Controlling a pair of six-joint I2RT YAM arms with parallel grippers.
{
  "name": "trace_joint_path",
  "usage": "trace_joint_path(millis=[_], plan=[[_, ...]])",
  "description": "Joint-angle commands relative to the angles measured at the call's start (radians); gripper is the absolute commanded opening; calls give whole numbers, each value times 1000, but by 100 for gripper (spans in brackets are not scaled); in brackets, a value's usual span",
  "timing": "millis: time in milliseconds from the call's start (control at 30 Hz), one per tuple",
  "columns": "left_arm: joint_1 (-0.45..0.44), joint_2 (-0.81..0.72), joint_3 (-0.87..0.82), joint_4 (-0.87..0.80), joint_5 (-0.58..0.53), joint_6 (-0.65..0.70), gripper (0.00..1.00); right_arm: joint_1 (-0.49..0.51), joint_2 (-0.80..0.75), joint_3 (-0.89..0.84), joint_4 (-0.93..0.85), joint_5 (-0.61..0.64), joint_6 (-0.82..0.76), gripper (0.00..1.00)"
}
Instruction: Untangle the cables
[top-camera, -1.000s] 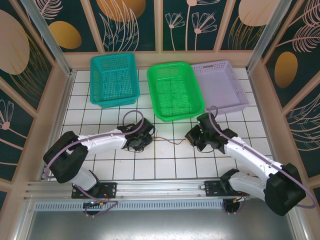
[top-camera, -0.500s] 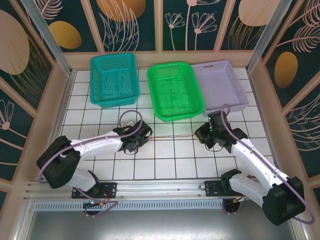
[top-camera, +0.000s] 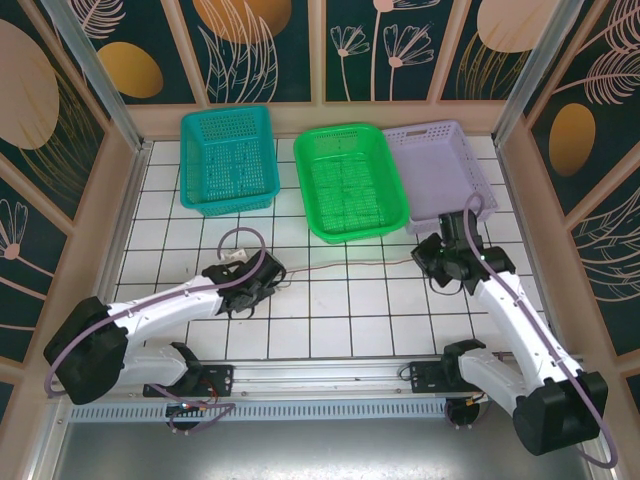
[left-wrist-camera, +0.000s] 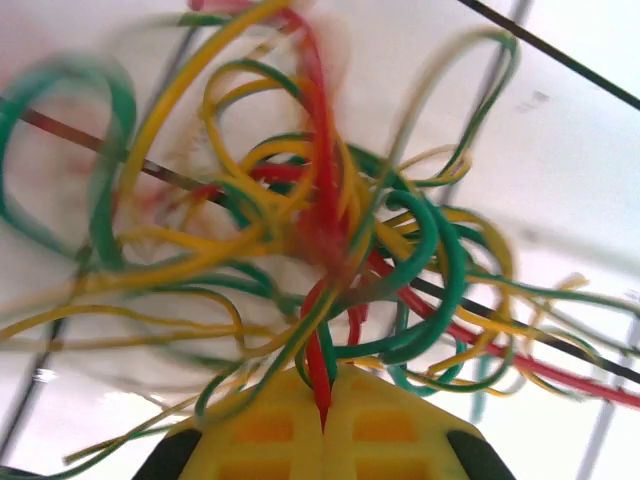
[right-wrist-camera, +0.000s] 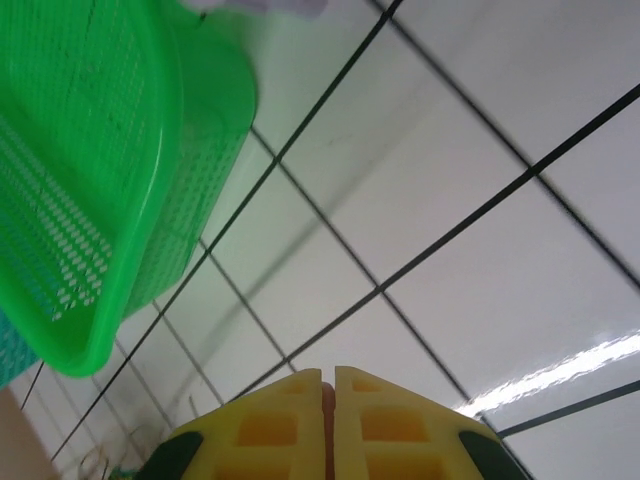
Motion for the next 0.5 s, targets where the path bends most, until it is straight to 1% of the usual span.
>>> trace_joint_path(millis=[0, 133, 267, 467], plan=[[33, -22, -24, -98, -88, 13, 0, -29, -12, 56, -80, 127, -32, 0], [54, -26, -27, -103, -101, 32, 0, -78, -19, 91, -115, 176, -63, 0], [70, -23, -21, -79, -99, 58, 0, -141, -19, 125, -114, 166, -105, 0], [74, 17, 26, -10, -40, 84, 0, -142, -16, 124, -95, 134, -99, 0]])
